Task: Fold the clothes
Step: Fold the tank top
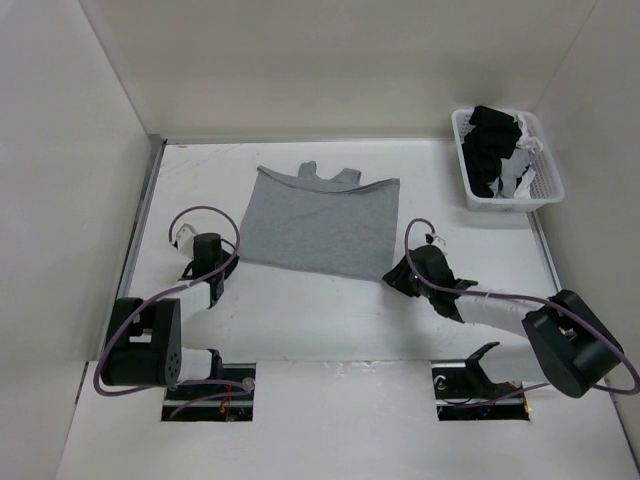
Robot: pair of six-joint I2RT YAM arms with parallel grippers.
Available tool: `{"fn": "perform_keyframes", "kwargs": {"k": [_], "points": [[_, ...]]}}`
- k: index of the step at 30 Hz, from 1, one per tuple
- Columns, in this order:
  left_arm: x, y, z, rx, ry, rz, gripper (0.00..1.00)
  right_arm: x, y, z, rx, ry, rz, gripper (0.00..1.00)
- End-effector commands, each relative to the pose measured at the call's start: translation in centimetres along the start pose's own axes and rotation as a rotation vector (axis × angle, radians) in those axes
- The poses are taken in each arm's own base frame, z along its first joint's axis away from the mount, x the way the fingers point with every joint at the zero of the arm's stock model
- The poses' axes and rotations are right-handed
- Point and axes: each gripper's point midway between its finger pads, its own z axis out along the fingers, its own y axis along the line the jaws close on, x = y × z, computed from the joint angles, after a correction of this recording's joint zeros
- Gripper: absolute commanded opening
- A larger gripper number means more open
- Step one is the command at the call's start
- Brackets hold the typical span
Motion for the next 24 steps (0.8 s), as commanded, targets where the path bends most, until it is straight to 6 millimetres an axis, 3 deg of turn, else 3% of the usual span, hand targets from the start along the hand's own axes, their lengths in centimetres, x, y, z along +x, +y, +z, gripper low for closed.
{"fn": "perform_keyframes", "kwargs": {"k": [1, 4, 10, 13, 15, 18, 20, 24], "points": [[-1.5, -1.3, -0.2, 0.051, -0.059, -0.027, 0.0, 0.5, 0.2, -0.4, -0.012, 0.012, -0.009, 0.33], [-2.5, -2.1, -0.8, 0.082, -0.096, -0.042, 0.0, 0.7, 0.2, -0.5, -0.008, 0.018, -0.012, 0.33], [-3.9, -4.6, -4.1, 0.202, -0.14, -0.059, 0.0, 0.4, 0.4, -0.4, -0.01, 0.003, -0.011, 0.1], [-5.0, -4.5, -5.7, 0.207, -0.176, -0.042, 0.0, -0.4, 0.5, -0.6, -0.007, -0.03, -0.013, 0.09], [-4.8, -3.9, -5.6, 0.182, -0.158, -0.028, 0.02, -0.5, 0.6, -0.7, -0.006, -0.029, -0.023, 0.14], [-3.1, -2.5, -4.3, 0.126, -0.089, -0.016, 0.2, -0.6, 0.8, -0.8, -0.002, -0.024, -0.036, 0.34], [-2.3, -2.0, -3.2, 0.099, -0.056, -0.014, 0.31, -0.6, 0.8, -0.8, -0.002, -0.025, -0.037, 0.36], [-1.1, -2.7, -1.8, 0.129, 0.007, -0.015, 0.35, -0.4, 0.5, -0.8, 0.001, -0.021, -0.036, 0.36]]}}
